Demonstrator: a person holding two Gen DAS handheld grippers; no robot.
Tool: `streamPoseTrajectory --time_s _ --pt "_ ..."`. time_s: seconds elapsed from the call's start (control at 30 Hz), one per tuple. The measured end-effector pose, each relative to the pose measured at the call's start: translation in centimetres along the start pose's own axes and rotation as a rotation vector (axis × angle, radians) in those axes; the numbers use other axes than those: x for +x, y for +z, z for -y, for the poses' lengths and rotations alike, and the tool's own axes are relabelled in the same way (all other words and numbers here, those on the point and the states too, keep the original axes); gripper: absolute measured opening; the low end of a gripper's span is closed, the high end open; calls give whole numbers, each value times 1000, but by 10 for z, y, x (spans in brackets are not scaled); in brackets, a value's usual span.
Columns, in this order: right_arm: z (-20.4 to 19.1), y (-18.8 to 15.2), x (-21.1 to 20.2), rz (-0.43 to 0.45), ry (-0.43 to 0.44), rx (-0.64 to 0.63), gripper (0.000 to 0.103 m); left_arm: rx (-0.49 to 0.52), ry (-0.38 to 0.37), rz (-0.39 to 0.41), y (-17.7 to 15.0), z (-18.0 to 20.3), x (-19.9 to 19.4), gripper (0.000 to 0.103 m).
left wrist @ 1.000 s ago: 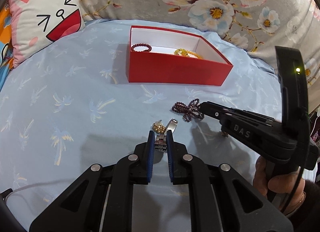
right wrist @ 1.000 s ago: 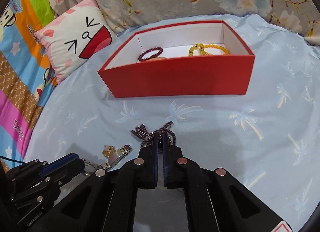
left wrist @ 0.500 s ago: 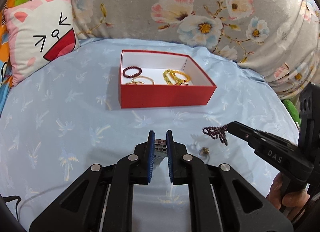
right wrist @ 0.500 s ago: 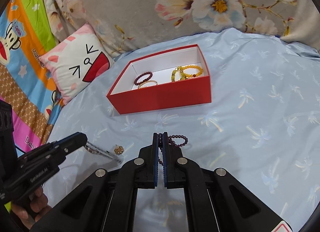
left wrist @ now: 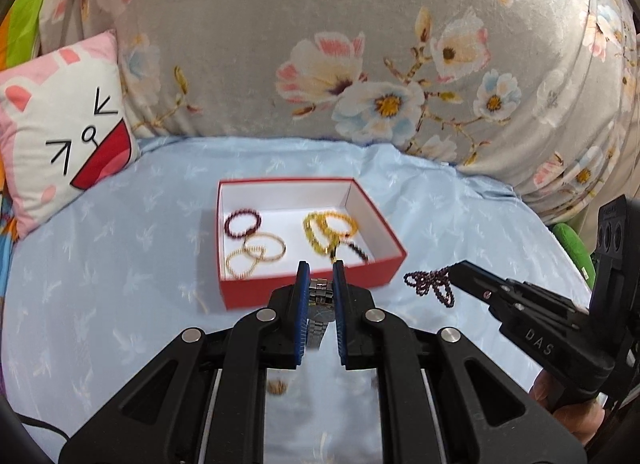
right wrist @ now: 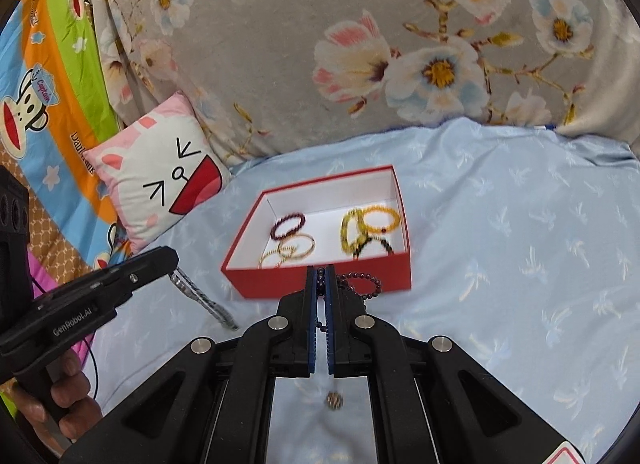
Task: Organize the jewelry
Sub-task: 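Carry the watch and the dark bead necklace over the red box with both tools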
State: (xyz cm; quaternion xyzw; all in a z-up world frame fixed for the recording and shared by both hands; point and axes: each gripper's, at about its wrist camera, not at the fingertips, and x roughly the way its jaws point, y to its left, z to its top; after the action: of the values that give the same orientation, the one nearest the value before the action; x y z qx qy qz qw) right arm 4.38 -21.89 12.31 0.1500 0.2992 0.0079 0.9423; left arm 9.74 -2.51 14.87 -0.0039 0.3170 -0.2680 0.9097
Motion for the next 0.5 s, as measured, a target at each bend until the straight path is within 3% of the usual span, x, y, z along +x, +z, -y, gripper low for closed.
streamPoseTrajectory --time_s 0.27,0.5 --pt "-1 33 43 -2 -1 -16 3 -4 -2 -1 51 -12 41 11" --pt "5 44 100 -60 -2 -9 4 -22 4 -45 63 -25 91 11"
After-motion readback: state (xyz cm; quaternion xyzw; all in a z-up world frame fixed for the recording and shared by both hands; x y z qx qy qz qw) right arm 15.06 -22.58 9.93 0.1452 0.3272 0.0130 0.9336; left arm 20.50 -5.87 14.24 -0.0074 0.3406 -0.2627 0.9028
